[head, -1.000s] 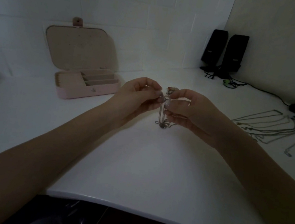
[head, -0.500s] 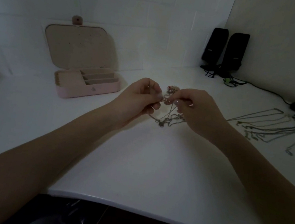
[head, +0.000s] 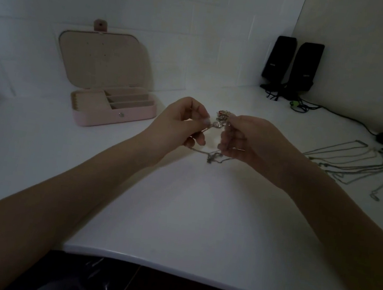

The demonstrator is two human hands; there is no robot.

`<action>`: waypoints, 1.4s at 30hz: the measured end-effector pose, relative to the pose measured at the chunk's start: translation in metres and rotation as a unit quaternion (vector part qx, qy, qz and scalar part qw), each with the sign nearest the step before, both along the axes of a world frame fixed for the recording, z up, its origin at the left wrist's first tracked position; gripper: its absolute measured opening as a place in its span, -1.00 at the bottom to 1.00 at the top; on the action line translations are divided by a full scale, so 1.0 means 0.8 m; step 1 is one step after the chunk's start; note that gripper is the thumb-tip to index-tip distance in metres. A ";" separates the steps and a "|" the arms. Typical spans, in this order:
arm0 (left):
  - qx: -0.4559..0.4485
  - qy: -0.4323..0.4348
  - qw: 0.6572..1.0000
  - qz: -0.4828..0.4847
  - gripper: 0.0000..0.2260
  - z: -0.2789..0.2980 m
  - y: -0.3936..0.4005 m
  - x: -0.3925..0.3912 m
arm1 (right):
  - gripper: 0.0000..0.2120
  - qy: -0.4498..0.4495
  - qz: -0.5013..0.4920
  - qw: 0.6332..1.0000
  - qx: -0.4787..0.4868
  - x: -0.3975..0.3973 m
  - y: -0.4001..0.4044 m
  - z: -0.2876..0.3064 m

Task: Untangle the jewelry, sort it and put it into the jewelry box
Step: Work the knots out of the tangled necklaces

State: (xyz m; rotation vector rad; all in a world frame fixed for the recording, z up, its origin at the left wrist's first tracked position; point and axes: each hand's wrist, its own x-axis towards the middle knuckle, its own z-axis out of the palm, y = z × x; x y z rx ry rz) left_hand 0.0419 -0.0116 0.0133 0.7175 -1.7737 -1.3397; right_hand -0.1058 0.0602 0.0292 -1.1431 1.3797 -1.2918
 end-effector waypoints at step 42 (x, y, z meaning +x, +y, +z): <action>-0.454 -0.351 0.801 0.169 -0.78 0.015 -0.024 0.033 | -0.80 0.238 -0.097 0.950 -0.178 -0.027 -0.003 0.000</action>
